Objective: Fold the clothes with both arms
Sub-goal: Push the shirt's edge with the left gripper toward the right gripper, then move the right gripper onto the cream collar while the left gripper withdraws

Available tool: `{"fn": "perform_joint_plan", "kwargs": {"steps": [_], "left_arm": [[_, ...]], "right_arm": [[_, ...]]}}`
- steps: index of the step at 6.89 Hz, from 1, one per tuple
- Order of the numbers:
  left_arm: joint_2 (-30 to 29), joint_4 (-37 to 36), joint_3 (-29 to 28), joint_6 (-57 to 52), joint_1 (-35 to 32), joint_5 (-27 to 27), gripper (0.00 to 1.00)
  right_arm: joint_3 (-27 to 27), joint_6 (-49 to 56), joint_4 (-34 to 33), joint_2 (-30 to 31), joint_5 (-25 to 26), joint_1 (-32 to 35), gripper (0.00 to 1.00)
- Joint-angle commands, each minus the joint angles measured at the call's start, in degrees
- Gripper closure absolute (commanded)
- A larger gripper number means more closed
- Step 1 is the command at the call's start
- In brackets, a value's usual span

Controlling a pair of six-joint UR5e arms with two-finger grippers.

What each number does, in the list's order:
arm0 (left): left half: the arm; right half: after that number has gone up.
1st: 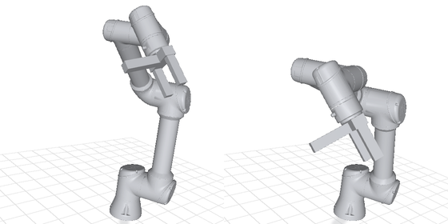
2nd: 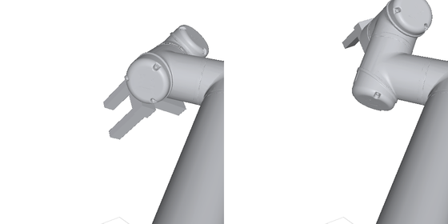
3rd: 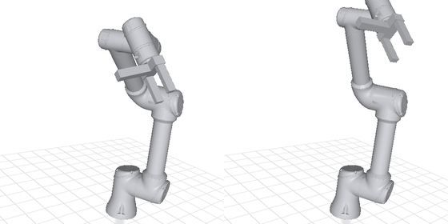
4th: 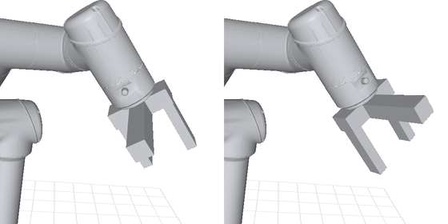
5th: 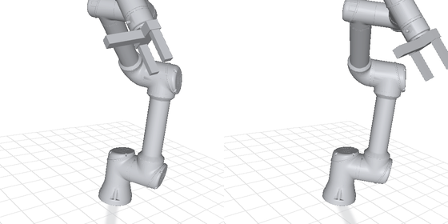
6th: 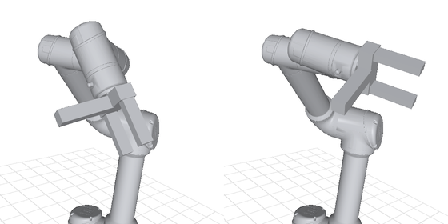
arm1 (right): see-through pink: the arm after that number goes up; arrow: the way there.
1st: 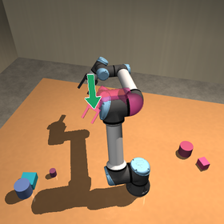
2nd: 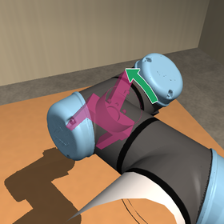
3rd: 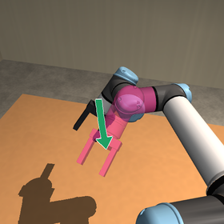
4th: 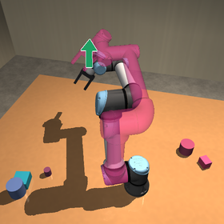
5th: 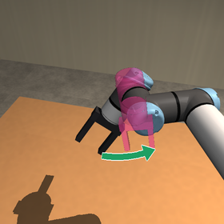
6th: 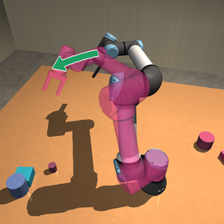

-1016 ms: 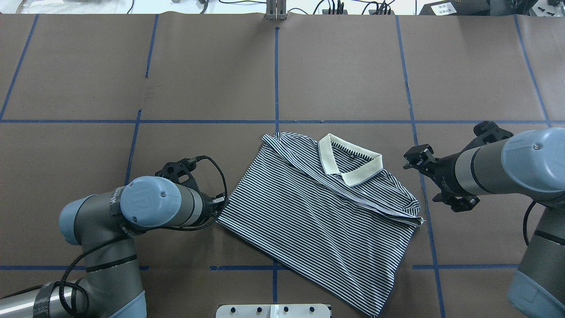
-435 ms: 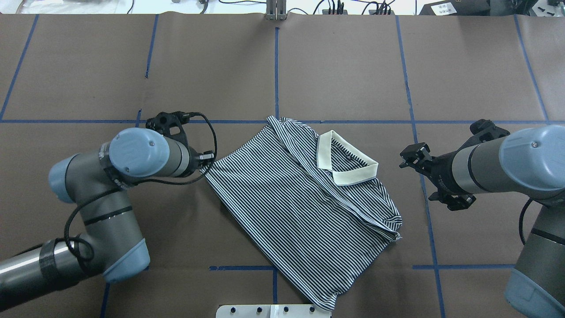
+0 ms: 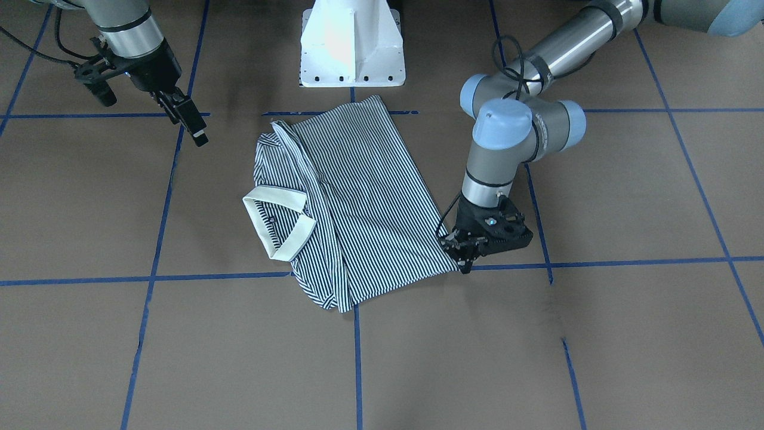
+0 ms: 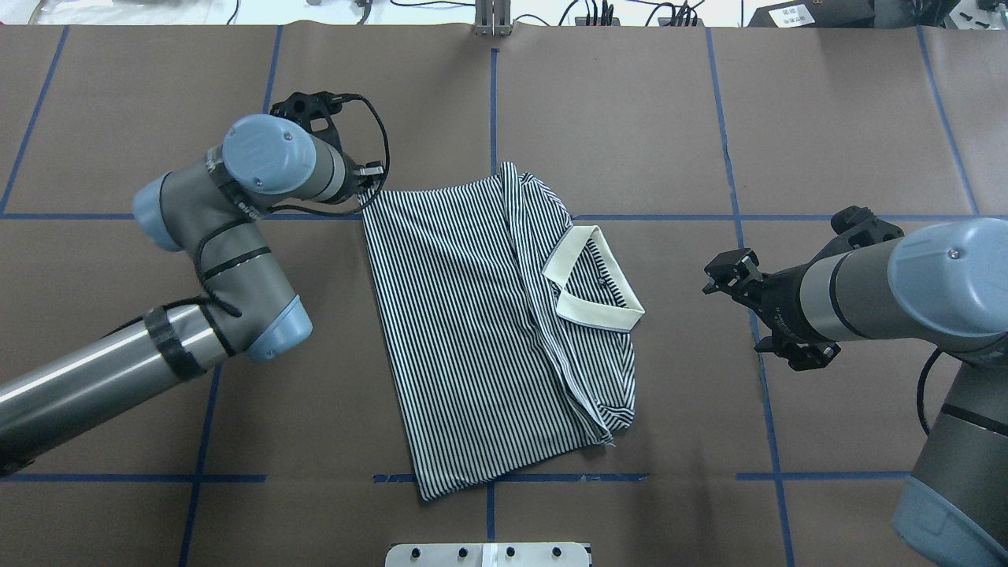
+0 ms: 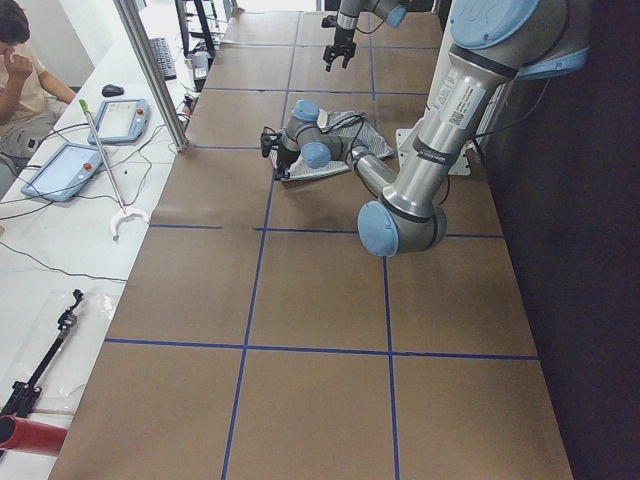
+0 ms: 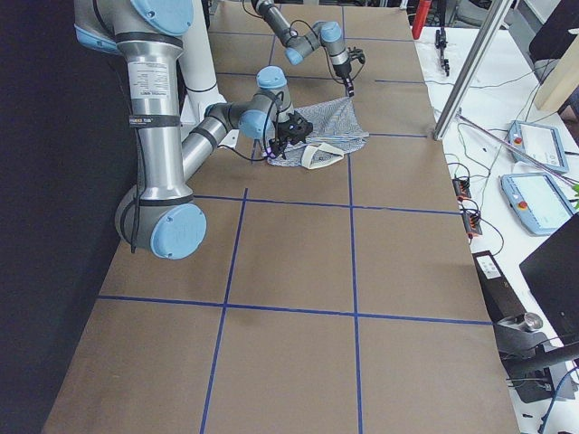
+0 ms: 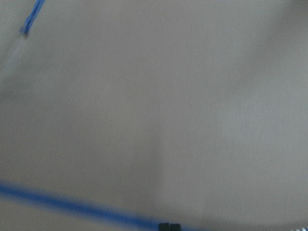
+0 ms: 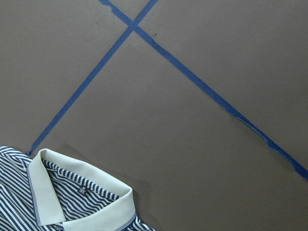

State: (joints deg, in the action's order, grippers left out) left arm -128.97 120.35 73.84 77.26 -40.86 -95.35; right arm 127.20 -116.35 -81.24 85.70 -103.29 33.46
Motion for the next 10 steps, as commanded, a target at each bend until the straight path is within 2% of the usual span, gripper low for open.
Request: {"fn": "perform_joint_plan", "kwargs": {"steps": [1, 2, 3, 4, 5, 7, 8, 10], "left_arm": [[-8.0, 7.5, -14.5, -0.4, -2.6, 0.0, 1.0], [-8.1, 8.0, -15.0, -0.4, -2.6, 0.0, 1.0], [-8.1, 8.1, -15.1, -0.5, -2.6, -0.1, 0.81], [-7.8, 9.3, -14.4, -1.7, -3.6, -0.5, 0.73], [-5.4, 11.6, -11.2, -1.8, -4.1, -2.7, 0.72], [4.4, 11.9, 0.5, -2.0, -7.6, -12.5, 0.72], [6.7, 11.6, 3.9, -2.2, -7.7, -13.0, 0.72], [8.8, 11.6, 6.4, -2.2, -7.8, -13.1, 0.72]], "right_arm": [[-0.1, 0.0, 0.0, -2.2, 0.3, -0.1, 0.0], [0.0, 0.0, -0.2, -2.6, 0.3, -0.2, 0.0], [-0.1, 0.0, -0.5, -3.6, 0.4, -0.2, 0.0], [-3.2, 0.4, -0.6, -6.2, 0.2, -0.5, 0.0], [-8.9, 4.7, -1.0, -12.3, 0.0, -1.5, 0.0], [-14.4, 16.2, -6.6, -20.9, 0.4, -4.4, 0.0], [-18.1, 20.6, -6.9, -23.7, 0.8, -5.8, 0.0], [-25.1, 28.2, -8.0, -30.3, 3.5, -8.6, 0.0]]}}
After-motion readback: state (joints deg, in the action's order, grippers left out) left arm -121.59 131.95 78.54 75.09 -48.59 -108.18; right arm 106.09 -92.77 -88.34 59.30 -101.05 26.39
